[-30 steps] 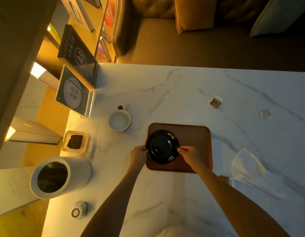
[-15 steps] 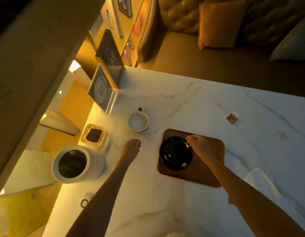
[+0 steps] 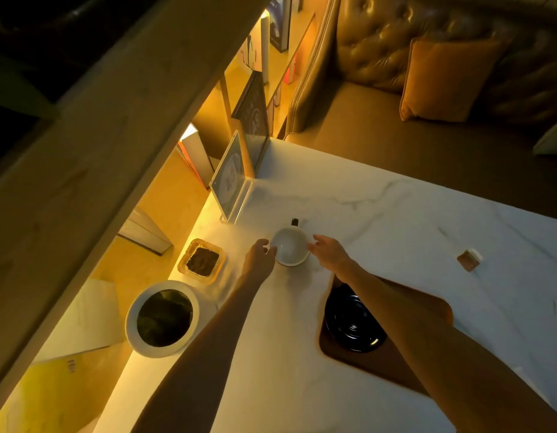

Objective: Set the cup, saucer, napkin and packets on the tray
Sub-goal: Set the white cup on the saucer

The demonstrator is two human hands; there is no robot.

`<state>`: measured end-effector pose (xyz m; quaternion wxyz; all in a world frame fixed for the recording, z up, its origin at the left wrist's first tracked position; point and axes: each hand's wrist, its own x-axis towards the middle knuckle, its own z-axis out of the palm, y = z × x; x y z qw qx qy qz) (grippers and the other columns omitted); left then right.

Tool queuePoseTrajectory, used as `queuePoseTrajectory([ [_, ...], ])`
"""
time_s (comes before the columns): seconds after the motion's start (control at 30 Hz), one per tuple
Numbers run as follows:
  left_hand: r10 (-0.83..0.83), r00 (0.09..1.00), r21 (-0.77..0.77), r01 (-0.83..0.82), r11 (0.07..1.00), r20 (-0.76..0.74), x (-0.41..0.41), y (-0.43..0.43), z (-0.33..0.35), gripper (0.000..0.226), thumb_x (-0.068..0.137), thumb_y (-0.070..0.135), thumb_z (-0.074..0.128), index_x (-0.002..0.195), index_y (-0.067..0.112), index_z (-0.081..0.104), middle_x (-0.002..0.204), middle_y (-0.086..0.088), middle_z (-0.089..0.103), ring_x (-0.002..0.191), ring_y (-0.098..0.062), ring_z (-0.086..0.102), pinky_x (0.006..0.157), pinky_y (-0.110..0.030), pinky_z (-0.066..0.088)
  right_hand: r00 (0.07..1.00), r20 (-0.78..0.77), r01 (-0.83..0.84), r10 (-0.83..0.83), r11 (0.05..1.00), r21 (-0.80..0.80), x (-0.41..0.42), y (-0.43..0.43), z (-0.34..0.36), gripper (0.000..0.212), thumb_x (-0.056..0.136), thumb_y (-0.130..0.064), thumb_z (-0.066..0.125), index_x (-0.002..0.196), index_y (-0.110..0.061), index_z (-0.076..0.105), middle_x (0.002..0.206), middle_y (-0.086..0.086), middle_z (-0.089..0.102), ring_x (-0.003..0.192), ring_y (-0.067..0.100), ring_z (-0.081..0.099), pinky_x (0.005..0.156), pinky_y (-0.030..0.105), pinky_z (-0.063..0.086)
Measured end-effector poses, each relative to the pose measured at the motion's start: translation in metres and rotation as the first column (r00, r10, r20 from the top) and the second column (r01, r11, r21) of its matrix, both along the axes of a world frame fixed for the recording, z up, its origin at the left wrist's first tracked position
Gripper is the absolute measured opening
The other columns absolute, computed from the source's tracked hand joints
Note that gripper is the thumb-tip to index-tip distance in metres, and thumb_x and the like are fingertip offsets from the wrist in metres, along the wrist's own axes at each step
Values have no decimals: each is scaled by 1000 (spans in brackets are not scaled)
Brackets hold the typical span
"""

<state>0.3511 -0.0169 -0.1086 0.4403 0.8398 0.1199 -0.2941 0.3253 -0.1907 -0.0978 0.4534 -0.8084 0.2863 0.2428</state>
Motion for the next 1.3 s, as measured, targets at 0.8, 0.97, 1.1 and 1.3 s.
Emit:
queuePoseTrajectory([
  [0.8, 174, 965, -329, -231, 915, -194, 2, -14, -23, 51, 94, 0, 42, 141, 21, 42, 139, -14, 44, 121, -35, 48, 86, -50, 58, 921, 28, 327, -389, 809, 488, -13, 24, -31, 48, 94, -5, 50, 136, -28, 42, 124, 5, 47, 117, 30, 49, 63, 30, 62],
  [0.97, 179, 947, -352, -269, 896, -268, 3, -19, -14, 57, 90, -7, 44, 140, 21, 38, 143, -14, 39, 124, -35, 43, 93, -55, 54, 894, -82, 404, -440, 715, 570, -11, 23, -22, 45, 91, -4, 56, 129, -27, 51, 128, 9, 51, 119, 34, 52, 79, 46, 60],
  [1.1, 165, 954, -337, -246, 909, -251, -3, -24, -8, 56, 91, -3, 46, 140, 21, 34, 141, -14, 38, 119, -34, 45, 85, -49, 57, 892, -44, 388, -449, 714, 583, -20, 16, -8, 40, 89, -4, 58, 112, -36, 59, 114, 2, 57, 110, 29, 57, 72, 41, 62],
  [1.3, 70, 960, -448, -190, 874, -270, -40, -48, 4, 53, 92, -1, 48, 131, 32, 33, 133, -12, 36, 113, -31, 47, 66, -31, 58, 851, -69, 456, -520, 667, 589, -70, -21, 13, 48, 90, 0, 53, 121, -37, 56, 118, 7, 60, 107, 29, 62, 74, 41, 62],
])
